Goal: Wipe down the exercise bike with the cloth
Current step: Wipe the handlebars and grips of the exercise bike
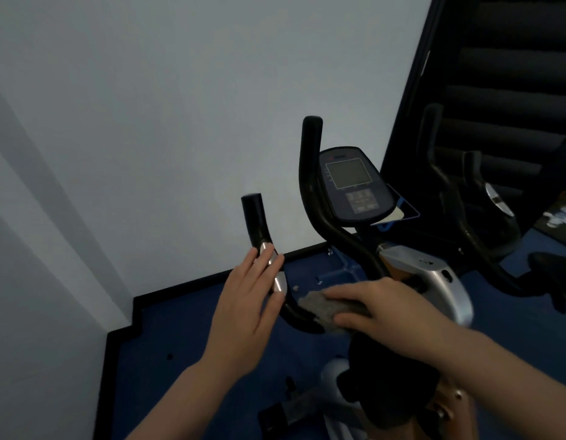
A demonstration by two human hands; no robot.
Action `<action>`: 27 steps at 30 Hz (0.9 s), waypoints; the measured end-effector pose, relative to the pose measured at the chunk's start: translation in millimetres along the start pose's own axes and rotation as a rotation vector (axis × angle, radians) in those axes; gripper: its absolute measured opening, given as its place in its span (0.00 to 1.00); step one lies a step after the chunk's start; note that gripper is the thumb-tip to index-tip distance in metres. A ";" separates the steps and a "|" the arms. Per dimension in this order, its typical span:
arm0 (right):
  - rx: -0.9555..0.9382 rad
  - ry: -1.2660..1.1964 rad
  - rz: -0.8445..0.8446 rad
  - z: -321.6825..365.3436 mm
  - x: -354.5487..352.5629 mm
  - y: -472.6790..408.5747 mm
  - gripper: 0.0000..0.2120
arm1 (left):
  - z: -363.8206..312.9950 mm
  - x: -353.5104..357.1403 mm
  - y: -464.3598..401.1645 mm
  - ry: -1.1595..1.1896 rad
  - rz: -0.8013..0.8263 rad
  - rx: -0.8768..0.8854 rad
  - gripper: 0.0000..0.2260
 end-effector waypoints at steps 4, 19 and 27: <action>0.031 -0.016 -0.142 26.2 10.1 5.9 0.19 | 11.2 -10.5 -6.4 0.046 0.007 0.049 0.22; 0.429 -0.039 -0.328 111.5 54.6 -31.7 0.21 | 57.2 -39.6 -83.2 0.406 -0.028 0.095 0.19; 0.457 -0.477 -0.570 120.0 28.2 -124.9 0.20 | 65.0 -39.7 -92.2 0.646 -0.050 0.119 0.16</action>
Point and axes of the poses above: each hand's wrist, its own y-axis away from the middle knuckle, its own x-axis out of the palm, z = x × y, the point moved 2 cm from there along -y, towards the middle knuckle, and after that the axes turned 3 degrees about -z, right-handed, at the moved point
